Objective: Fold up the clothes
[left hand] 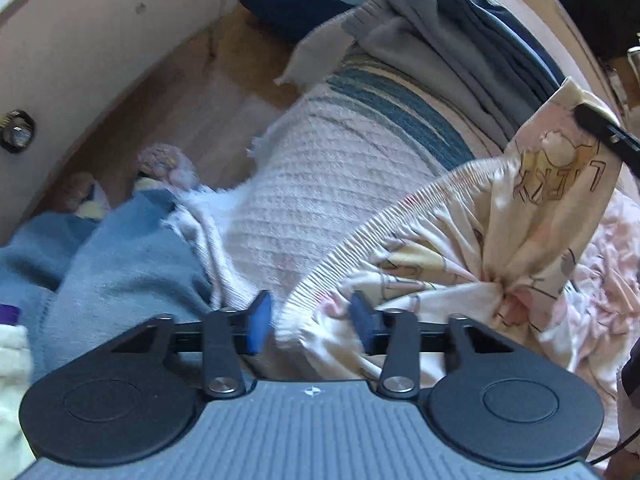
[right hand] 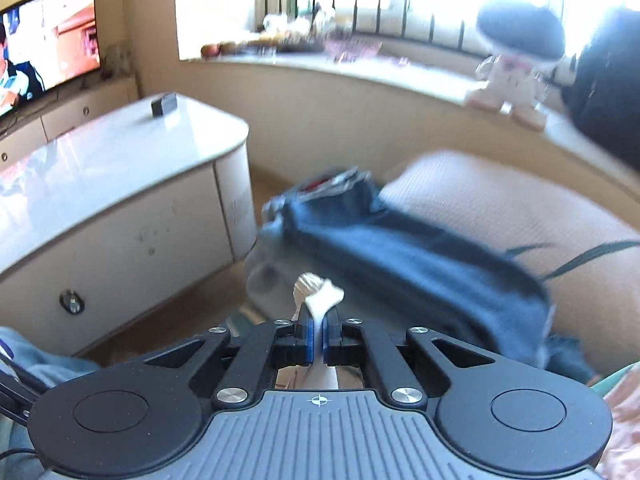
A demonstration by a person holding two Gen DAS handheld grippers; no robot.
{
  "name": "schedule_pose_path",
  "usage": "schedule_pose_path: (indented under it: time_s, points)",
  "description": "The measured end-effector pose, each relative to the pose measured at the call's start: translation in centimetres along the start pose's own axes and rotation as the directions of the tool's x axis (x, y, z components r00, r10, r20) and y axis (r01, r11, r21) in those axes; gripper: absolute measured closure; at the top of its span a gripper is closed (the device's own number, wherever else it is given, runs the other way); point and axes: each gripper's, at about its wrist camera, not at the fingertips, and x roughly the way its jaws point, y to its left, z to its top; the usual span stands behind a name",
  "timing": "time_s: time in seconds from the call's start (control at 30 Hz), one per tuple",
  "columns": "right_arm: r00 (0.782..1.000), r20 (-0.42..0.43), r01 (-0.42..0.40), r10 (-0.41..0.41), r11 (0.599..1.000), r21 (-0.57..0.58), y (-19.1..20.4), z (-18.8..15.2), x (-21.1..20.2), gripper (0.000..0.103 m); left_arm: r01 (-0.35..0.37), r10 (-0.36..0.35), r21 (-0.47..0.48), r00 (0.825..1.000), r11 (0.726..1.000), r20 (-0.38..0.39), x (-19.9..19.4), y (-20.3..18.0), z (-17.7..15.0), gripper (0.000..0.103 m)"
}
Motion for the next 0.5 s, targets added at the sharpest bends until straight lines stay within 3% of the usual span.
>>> schedule_pose_path:
  time_s: [0.07, 0.1, 0.2, 0.27, 0.43, 0.5]
  points:
    - [1.000, -0.001, 0.013, -0.013, 1.000, -0.006, -0.1, 0.1, 0.0, 0.099, -0.003, 0.003, 0.020, 1.000, 1.000, 0.004, 0.1, -0.4, -0.3, 0.077]
    - [1.000, -0.005, 0.021, -0.021, 1.000, -0.010, 0.0, -0.1, 0.1, 0.099, -0.005, 0.005, 0.029, 1.000, 1.000, 0.011, 0.0, -0.5, -0.4, 0.089]
    - [0.999, -0.014, 0.031, -0.031, 1.000, -0.004, 0.2, -0.5, 0.3, 0.099, -0.015, 0.011, 0.071, 0.999, 0.997, 0.052, -1.1, -0.8, -1.0, 0.089]
    - [0.999, -0.005, 0.034, -0.034, 0.999, 0.001, 0.3, -0.4, 0.7, 0.099, -0.042, 0.032, 0.082, 0.992, 0.996, 0.120, -2.8, -0.8, -1.1, 0.090]
    - [0.997, 0.072, 0.014, -0.013, 1.000, -0.018, 1.1, 1.6, 0.3, 0.100, -0.141, 0.120, 0.077, 0.965, 0.987, 0.234, -6.4, -0.3, -1.1, 0.090]
    - [0.993, 0.115, 0.014, -0.010, 0.999, -0.035, 1.6, 2.7, 0.2, 0.100, -0.236, 0.202, 0.083, 0.934, 0.968, 0.296, -7.8, -0.5, -1.8, 0.090]
